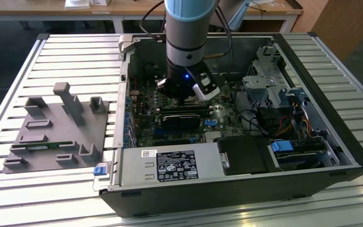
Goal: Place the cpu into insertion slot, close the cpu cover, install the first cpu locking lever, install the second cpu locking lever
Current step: 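Install the second cpu locking lever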
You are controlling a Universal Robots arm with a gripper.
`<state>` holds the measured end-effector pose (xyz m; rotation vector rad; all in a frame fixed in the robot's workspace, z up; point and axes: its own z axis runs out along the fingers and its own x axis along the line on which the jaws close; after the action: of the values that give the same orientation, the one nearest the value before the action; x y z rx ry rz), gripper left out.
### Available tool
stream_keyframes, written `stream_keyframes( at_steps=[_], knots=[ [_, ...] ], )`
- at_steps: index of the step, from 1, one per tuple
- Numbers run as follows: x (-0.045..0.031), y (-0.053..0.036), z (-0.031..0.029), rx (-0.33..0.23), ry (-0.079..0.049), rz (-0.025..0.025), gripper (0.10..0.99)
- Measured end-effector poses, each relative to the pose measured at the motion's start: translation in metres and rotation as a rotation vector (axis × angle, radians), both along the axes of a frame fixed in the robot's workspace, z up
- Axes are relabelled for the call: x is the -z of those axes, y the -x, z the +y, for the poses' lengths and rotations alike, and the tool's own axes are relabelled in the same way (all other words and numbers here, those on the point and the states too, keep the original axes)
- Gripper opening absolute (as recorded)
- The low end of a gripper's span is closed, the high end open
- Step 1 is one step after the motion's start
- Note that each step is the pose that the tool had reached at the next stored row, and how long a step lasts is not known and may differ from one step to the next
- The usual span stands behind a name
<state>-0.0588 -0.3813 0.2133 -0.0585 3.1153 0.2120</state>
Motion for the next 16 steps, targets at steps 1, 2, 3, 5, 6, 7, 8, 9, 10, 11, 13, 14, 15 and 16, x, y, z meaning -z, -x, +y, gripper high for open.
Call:
stream_keyframes(
  at_steps=[1,2,3,5,6,7,8,9,10,11,13,14,15,16],
  knots=[
    [0.0003,0.0,0.0,0.0,0.0,0.0001,0.106],
    [0.0005,0.0,0.0,0.0,0.0,0.0001,0.106],
    [0.0007,0.0,0.0,0.0,0.0,0.0001,0.106],
    [0.0012,0.0001,0.0,0.0,-0.001,0.0001,0.106],
    [0.0014,0.0001,0.0,0.0,-0.003,0.0001,0.106],
    [0.0017,0.0,0.0,0.0,-0.004,0.0001,0.106],
    [0.0018,0.0001,-0.0001,0.0,-0.007,0.0001,0.106],
    [0.0019,0.0003,-0.0002,0.0,-0.009,0.0,0.106],
    [0.002,0.0006,-0.0004,0.0,-0.013,0.0,0.106],
    [0.002,0.0007,-0.0009,0.0,-0.017,0.0,0.106],
    [0.0021,0.0056,-0.0068,0.0,-0.045,-0.0001,0.106],
    [0.0021,0.0064,-0.0075,0.0,-0.046,-0.0002,0.106],
    [0.0022,0.007,-0.0082,0.0,-0.048,-0.0002,0.106],
    [0.0024,0.0075,-0.0089,0.0,-0.048,-0.0002,0.106]
  ],
)
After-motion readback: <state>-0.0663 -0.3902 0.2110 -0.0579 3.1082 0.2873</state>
